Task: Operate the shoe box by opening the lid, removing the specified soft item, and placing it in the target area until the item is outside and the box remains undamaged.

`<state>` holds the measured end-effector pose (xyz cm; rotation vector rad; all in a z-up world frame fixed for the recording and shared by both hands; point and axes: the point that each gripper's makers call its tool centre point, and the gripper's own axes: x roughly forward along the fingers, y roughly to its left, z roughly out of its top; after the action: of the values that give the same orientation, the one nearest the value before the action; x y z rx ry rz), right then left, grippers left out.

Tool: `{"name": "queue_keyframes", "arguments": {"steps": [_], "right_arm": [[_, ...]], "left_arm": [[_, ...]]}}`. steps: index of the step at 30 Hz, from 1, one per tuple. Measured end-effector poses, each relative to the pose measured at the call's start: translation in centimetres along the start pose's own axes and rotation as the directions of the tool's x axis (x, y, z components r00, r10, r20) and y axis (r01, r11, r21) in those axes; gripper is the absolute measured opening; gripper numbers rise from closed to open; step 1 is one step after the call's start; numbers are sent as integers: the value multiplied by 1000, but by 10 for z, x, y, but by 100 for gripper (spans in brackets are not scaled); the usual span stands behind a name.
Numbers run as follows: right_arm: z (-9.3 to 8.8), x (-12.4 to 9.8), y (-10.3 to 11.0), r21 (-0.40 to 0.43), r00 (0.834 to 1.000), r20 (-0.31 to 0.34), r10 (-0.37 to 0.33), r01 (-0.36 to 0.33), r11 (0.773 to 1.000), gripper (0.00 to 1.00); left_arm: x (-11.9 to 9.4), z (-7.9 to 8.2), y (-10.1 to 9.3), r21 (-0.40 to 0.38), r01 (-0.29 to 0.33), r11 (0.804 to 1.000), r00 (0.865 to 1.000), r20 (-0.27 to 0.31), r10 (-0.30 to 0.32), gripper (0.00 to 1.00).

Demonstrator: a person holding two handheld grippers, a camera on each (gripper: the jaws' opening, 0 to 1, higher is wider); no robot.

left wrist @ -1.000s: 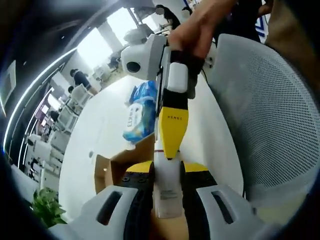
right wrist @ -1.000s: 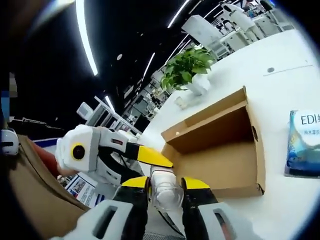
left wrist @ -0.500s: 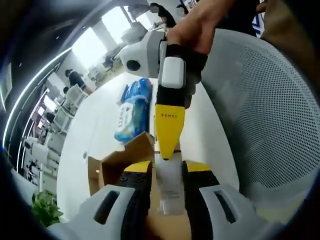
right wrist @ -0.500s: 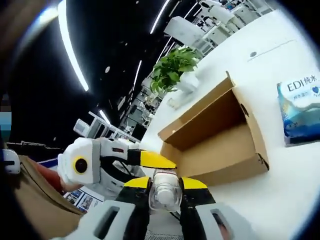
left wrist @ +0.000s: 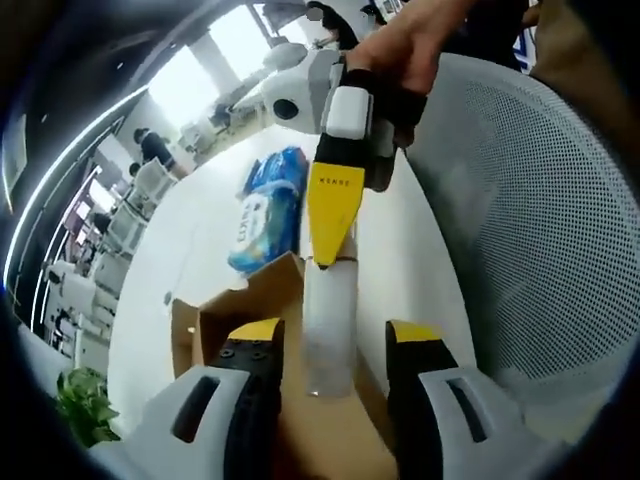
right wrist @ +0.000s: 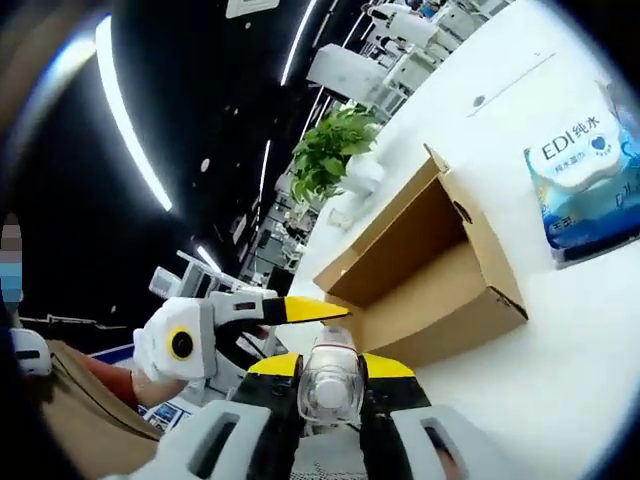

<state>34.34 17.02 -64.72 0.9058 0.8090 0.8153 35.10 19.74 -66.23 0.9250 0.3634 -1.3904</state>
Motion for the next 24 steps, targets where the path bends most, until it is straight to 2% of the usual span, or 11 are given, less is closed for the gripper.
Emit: {"name": "queue_keyframes", "arguments": {"steps": [5,7,11,14,17,21,24], "right_arm": [[8,-14,-6,2,999,27,-21,21,1000,17],[11,-20,-10,1,999,37,-33,33,999,17],[21,-32,-16,8,995,86,-54,54,999,17],[27,-39,-20,10,992,107,-65,64,998,17],[35,-49,-21,-16,987,132,-88,91,996,17],[42,-60,-23,-28,983,147,-114,119,992,17],[51,-70,-24,-40,978,161,-136,144,989,17]], "left_arm": [[-9,-8,11,-149,-37,988,999,28,41,46],[-12,-12,16,-205,-48,978,998,35,56,47],[-18,-21,23,-321,-67,945,995,52,89,51],[-21,-30,26,-409,-74,910,992,59,108,54],[-24,-40,27,-519,-74,852,989,71,129,57],[-25,-57,24,-577,-89,812,988,50,144,58],[-26,-67,22,-628,-93,772,986,46,157,59]]}}
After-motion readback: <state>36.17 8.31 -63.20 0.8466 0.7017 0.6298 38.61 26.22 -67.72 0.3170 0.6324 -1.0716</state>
